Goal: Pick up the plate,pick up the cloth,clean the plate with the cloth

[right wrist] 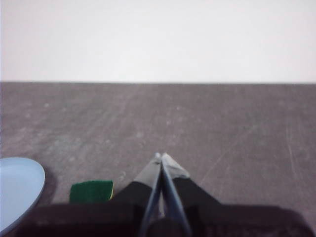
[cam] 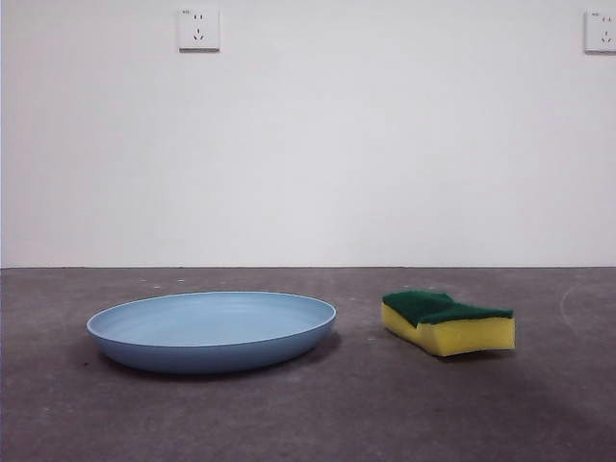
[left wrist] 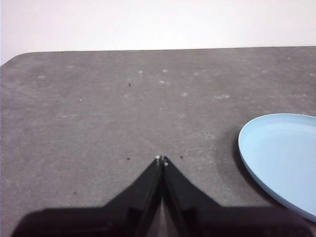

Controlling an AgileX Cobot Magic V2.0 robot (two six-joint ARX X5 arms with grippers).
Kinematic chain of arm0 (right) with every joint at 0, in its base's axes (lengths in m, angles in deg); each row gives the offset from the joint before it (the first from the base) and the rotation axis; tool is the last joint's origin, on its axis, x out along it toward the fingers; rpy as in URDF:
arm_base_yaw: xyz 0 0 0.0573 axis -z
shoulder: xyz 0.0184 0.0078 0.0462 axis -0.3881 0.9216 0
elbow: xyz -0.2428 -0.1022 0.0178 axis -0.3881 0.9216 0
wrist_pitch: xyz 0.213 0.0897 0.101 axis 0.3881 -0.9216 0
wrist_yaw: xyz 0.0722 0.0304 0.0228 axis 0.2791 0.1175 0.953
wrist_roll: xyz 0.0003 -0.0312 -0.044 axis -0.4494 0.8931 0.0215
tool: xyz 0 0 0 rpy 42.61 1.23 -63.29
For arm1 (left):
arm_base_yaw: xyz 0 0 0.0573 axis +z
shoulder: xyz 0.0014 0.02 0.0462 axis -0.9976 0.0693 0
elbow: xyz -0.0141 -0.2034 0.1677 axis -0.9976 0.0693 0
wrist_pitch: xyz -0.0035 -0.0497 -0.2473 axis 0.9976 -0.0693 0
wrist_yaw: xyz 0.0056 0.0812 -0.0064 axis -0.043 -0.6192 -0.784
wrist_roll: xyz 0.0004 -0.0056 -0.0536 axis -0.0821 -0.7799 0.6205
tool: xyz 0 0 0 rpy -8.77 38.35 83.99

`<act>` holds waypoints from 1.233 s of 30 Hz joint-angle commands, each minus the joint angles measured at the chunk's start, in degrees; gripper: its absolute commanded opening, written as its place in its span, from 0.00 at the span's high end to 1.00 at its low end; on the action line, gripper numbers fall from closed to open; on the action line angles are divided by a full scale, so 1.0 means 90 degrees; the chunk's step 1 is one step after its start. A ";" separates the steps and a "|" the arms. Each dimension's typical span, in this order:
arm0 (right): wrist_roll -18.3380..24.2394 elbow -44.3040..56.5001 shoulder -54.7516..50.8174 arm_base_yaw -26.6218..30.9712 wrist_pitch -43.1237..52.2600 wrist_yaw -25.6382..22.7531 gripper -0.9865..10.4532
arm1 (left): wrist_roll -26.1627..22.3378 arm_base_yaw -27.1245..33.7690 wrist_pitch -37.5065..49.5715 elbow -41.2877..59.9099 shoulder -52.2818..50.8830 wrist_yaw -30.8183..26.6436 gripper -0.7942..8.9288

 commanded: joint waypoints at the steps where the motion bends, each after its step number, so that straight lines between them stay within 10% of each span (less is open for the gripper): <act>1: 0.0039 0.0619 -0.0306 0.0036 0.0517 0.0036 0.91 | 0.0041 0.0022 0.0010 0.0087 -0.0017 -0.0007 0.92; 37: -0.0551 0.1904 -0.0925 0.0022 0.0204 -0.0010 0.91 | 0.0041 0.0022 0.0010 0.0087 -0.0017 -0.0010 0.92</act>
